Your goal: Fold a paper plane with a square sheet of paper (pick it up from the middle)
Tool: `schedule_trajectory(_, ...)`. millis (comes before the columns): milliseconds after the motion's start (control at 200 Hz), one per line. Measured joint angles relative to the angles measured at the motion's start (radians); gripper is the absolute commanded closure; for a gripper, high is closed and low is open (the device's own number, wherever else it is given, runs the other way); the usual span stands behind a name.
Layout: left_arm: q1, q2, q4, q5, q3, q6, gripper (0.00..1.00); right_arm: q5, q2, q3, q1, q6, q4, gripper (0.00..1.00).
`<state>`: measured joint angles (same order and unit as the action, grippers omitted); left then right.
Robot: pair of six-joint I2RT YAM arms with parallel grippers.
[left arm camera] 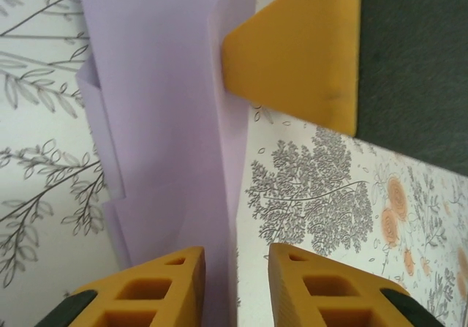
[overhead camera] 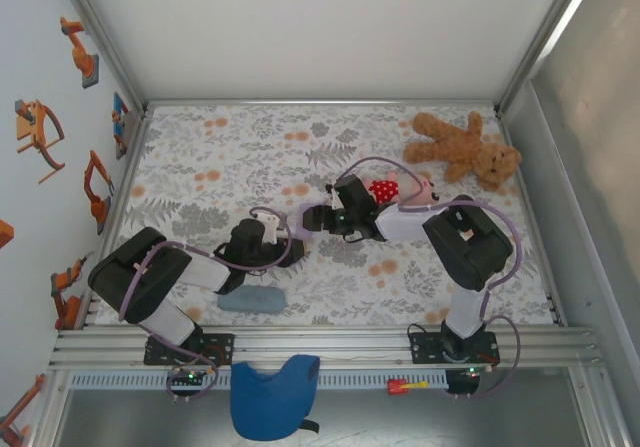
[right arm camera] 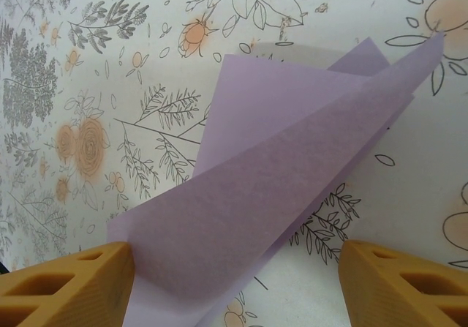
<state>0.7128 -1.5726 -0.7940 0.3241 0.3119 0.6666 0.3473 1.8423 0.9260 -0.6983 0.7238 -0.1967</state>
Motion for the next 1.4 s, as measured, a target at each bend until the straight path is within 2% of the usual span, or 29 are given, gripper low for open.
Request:
schedule_trajectory(225,0.000,0.107,0.123,-0.039,0.002,0.011,0.58,0.000,0.004,0.010,0.000,-0.002,0.016,0.28)
schedule_trajectory(451,0.000,0.227,0.257,-0.072,0.008,0.064,0.57,0.000,0.007,0.019,-0.001,-0.007,0.031,0.28)
schedule_trajectory(696,0.000,0.238,0.353,-0.069,0.030,0.142,0.56,0.000,0.011,0.027,-0.003,-0.007,0.043,0.28)
schedule_trajectory(997,0.001,0.169,0.390,-0.063,0.114,0.188,0.65,-0.004,0.016,0.037,-0.004,-0.007,0.058,0.28)
schedule_trajectory(1402,0.001,0.099,0.413,-0.074,0.119,0.243,0.78,-0.003,0.020,0.048,-0.004,-0.007,0.074,0.29)
